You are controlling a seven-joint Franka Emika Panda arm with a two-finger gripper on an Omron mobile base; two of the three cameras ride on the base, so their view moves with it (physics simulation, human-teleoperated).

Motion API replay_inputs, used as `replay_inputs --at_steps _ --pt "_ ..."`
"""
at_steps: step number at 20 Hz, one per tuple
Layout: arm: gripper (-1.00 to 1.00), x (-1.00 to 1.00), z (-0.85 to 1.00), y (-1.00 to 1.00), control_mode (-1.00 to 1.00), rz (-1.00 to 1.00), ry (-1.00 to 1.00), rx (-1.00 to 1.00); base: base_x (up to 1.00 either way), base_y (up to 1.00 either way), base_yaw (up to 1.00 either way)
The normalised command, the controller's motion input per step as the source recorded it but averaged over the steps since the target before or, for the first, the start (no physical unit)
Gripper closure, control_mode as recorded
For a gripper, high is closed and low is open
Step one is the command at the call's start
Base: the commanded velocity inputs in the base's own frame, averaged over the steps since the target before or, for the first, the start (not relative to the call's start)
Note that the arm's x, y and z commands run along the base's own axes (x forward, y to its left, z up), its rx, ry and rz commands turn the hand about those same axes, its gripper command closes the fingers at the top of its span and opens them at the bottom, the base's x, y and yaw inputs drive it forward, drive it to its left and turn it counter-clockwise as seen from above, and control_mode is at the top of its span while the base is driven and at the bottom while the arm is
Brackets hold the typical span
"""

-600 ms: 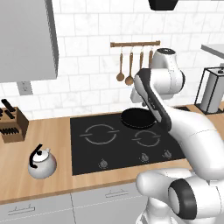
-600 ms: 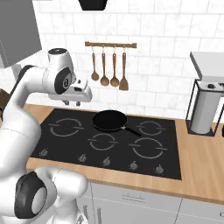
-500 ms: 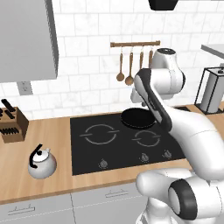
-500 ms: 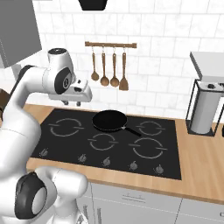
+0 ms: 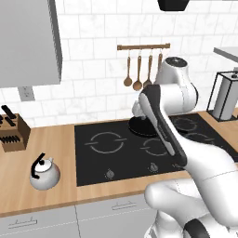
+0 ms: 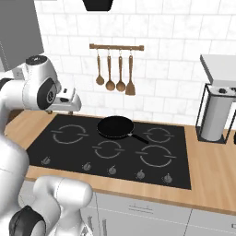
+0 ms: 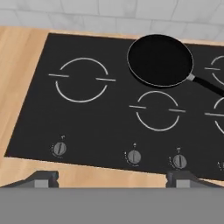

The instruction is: Pick the kettle from the counter and place it on a stove burner. Then turn the burner on.

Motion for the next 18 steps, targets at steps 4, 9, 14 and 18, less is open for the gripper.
replay_inputs --at_steps 4,9,14,18 --pt "-1.00 -0.29 -0.01 1.00 -1.00 0.05 -0.11 0.00 0.00 0.00 0.00" --pt "-1.00 -0.09 -0.04 1.00 -1.00 0.01 -0.08 0.00 0.00 0.00 0.00" --pt "-1.00 0.00 -0.22 1.00 -1.00 0.00 -0.03 0.02 0.00 0.00 0.00" --pt "-1.00 0.19 -0.54 1.00 -1.00 0.00 0.00 0.00 0.00 0.00 0.00"
